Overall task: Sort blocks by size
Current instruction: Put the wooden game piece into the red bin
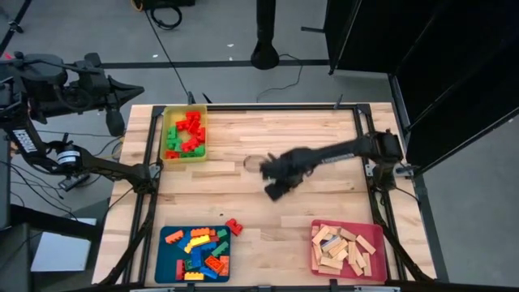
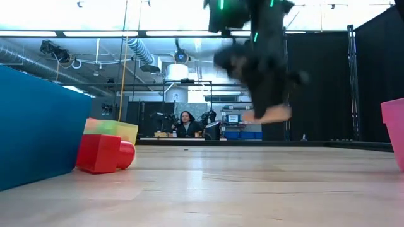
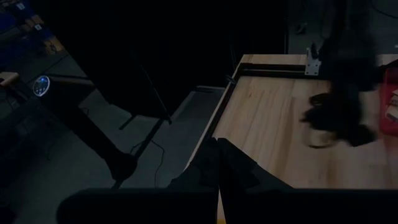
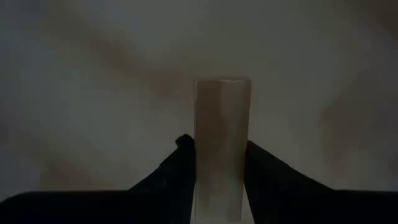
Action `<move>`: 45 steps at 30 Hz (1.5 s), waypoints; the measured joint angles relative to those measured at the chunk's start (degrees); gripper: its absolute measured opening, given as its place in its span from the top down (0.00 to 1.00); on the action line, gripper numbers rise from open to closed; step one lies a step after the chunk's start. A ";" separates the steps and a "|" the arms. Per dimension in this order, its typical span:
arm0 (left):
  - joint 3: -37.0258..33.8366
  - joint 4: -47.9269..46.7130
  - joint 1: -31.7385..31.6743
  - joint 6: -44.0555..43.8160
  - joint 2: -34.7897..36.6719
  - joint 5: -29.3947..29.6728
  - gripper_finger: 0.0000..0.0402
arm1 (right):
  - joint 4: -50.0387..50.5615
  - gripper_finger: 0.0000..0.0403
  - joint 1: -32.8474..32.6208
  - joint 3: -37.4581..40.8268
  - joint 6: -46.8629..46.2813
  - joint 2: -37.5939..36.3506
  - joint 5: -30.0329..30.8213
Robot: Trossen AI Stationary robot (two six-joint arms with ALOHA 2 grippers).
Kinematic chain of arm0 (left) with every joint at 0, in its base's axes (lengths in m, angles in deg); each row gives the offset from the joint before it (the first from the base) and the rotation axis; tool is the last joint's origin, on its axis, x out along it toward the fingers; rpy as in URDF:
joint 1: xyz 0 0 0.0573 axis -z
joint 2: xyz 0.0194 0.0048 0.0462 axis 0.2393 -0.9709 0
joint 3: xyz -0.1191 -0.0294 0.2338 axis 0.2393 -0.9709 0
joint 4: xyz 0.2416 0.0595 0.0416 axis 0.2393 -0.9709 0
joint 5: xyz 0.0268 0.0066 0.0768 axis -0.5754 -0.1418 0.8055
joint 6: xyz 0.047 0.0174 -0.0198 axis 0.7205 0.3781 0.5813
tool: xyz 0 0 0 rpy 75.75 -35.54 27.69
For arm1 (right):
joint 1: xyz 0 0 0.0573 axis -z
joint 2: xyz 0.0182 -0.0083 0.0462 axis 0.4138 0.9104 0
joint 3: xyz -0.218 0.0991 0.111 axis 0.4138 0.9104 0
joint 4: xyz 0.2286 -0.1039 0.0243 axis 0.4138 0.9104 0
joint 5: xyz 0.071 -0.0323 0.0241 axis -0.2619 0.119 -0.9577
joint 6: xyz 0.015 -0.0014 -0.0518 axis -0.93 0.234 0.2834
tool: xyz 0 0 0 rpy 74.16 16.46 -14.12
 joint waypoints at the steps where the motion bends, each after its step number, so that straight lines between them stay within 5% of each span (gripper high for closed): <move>1: 0.00 0.00 -0.01 -0.01 -0.03 0.00 0.99 | 1.86 0.71 -2.14 -1.71 -0.75 0.00 -0.48; 12: 0.00 0.03 -0.01 -1.68 -0.43 0.00 0.99 | 24.36 0.71 -30.05 -17.46 -28.04 -0.12 -3.66; 19: 0.00 0.07 0.00 -3.16 -1.86 0.00 0.99 | 24.92 0.71 -42.64 -16.84 -41.36 0.11 -5.60; 28: 0.00 0.04 -0.01 -3.78 -4.31 0.00 0.99 | 27.70 0.31 -43.87 -12.04 -48.76 0.22 -5.58; 33: 0.00 0.02 -0.02 -4.62 -5.09 0.00 0.99 | 25.98 0.31 -40.84 -12.29 -42.37 0.22 3.64; 36: 0.00 0.02 0.00 -4.80 -5.04 0.00 0.99 | 18.76 0.34 -36.81 -12.52 -30.79 0.16 12.09; 41: 0.00 0.02 -0.02 -6.35 -4.79 0.00 0.99 | -1.72 0.40 -28.05 -9.61 -4.84 0.15 19.77; 45: 0.00 0.02 -0.01 -6.39 -4.51 0.00 0.99 | -19.43 0.43 -22.23 -4.99 12.88 0.17 19.27</move>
